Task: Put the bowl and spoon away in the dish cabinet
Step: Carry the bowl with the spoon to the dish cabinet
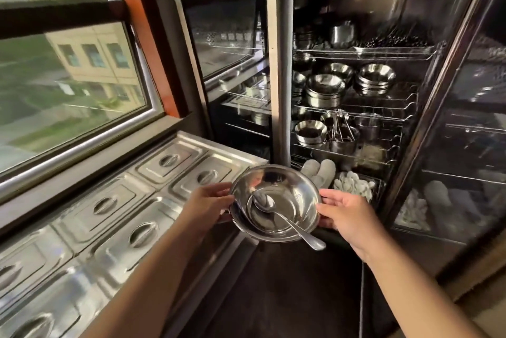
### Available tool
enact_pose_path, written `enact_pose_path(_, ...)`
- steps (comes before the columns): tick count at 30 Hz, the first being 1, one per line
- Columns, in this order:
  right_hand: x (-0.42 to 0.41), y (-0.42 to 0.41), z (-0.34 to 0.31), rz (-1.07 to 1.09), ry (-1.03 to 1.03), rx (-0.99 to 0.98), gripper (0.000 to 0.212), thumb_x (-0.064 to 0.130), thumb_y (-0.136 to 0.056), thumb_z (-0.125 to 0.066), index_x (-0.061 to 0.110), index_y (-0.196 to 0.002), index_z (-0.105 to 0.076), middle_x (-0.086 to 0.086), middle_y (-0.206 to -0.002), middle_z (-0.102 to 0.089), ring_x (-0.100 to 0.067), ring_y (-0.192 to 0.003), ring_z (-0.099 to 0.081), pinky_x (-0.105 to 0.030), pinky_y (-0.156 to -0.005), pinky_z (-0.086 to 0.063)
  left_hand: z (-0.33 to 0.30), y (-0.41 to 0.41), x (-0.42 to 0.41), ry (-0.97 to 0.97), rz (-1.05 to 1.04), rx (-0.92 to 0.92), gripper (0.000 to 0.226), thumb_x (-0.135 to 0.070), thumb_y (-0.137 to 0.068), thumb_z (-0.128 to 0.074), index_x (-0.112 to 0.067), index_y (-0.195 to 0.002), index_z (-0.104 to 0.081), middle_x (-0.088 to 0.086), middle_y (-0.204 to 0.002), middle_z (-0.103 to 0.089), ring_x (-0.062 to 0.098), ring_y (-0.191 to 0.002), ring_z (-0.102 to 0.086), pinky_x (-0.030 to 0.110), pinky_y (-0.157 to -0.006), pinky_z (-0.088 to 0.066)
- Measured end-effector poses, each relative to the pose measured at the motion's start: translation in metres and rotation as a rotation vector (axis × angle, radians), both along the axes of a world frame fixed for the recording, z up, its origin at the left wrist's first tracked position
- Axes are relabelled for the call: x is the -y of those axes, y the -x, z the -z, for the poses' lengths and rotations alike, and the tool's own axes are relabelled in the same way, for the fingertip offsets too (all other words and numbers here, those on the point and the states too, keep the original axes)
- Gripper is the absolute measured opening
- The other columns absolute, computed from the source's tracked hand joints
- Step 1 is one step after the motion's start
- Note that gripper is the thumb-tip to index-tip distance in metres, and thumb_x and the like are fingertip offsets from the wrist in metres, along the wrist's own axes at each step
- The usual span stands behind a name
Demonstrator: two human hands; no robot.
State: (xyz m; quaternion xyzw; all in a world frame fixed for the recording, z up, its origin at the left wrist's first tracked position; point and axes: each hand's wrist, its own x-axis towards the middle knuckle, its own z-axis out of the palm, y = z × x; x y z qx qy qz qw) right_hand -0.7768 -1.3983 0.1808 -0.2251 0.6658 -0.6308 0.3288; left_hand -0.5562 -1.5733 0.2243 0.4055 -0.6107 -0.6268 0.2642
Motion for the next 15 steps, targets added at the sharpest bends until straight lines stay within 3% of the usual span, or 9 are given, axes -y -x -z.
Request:
enact_pose_path(5, 0.030, 0.062, -0.010, 0.037, -0.001, -0.031, 0.034, -0.009, -0.091, -0.065, 0.019, -0.110, -0.070, -0.001, -0.093, -0.079, -0.017, -0.086, -0.077, -0.026, -0.065, -0.061, 0.000, 0.070, 0.036, -0.029, 0.047, -0.035, 0.026, 0.006, -0.092, -0.064, -0.008, -0.111, -0.073, 0.011, -0.098, -0.079, 0.019, -0.079, -0.073, 0.036, -0.068, -0.061)
enact_pose_path(8, 0.038, 0.093, -0.015, 0.042, 0.014, -0.044, 0.040, -0.012, -0.090, -0.061, 0.026, -0.088, -0.073, 0.010, -0.080, -0.080, -0.011, -0.075, -0.077, -0.020, -0.058, -0.058, 0.005, 0.108, 0.054, -0.040, 0.107, -0.021, 0.026, 0.004, -0.094, -0.062, -0.008, -0.115, -0.072, 0.010, -0.099, -0.078, 0.019, -0.081, -0.074, 0.033, -0.067, -0.059)
enact_pose_path(12, 0.049, 0.141, -0.015, 0.125, -0.012, -0.047, 0.039, -0.013, -0.089, -0.061, 0.023, -0.091, -0.073, 0.006, -0.084, -0.081, -0.014, -0.076, -0.078, -0.021, -0.058, -0.059, 0.014, 0.180, 0.085, -0.059, 0.163, -0.035, 0.028, 0.003, -0.093, -0.063, -0.007, -0.118, -0.070, 0.011, -0.104, -0.076, 0.019, -0.081, -0.072, 0.033, -0.066, -0.058)
enact_pose_path(15, 0.056, 0.173, -0.012, 0.201, -0.056, -0.049, 0.037, -0.012, -0.089, -0.061, 0.023, -0.092, -0.075, 0.002, -0.087, -0.081, -0.014, -0.075, -0.078, -0.020, -0.056, -0.058, 0.020, 0.225, 0.105, -0.073, 0.196, -0.053, 0.025, 0.002, -0.092, -0.065, -0.010, -0.114, -0.071, 0.006, -0.095, -0.076, 0.015, -0.078, -0.073, 0.030, -0.064, -0.059)
